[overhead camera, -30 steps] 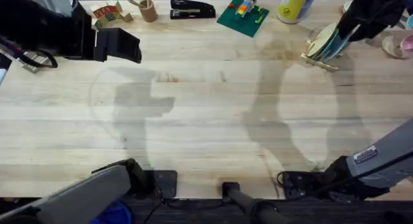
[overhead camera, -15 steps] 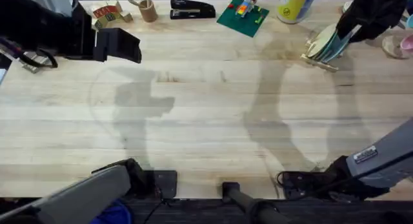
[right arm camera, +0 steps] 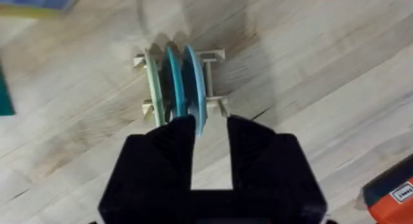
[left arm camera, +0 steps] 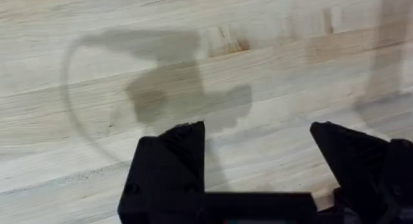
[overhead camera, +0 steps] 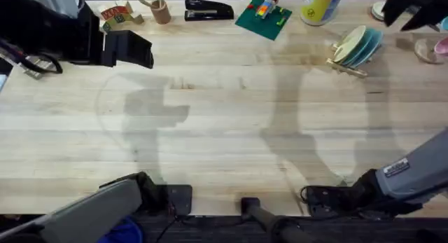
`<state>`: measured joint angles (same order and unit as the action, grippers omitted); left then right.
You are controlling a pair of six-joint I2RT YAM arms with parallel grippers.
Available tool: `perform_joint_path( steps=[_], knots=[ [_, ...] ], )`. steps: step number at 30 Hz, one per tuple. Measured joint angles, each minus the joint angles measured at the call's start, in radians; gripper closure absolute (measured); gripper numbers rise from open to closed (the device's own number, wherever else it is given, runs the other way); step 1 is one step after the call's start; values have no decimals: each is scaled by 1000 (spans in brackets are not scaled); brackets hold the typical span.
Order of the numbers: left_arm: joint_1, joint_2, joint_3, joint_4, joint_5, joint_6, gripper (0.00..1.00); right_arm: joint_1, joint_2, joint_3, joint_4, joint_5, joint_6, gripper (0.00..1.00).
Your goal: Pick up the plates from the table one by one and place each into a slot on the dish rack.
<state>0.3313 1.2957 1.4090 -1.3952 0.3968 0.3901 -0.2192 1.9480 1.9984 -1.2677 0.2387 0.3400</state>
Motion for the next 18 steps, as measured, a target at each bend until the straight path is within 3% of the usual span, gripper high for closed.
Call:
perform_joint_path(
  steps=[4, 13, 18],
  knots=[
    [0, 0, 0, 0, 0, 0, 6, 0, 0, 99, -72, 2, 0, 594],
    [0, 0, 0, 0, 0, 0, 8, 0, 0, 295, -269, 5, 0, 478],
    [0, 0, 0, 0, 0, 0, 6, 0, -2, 406, -348, 4, -8, 228]
  ],
)
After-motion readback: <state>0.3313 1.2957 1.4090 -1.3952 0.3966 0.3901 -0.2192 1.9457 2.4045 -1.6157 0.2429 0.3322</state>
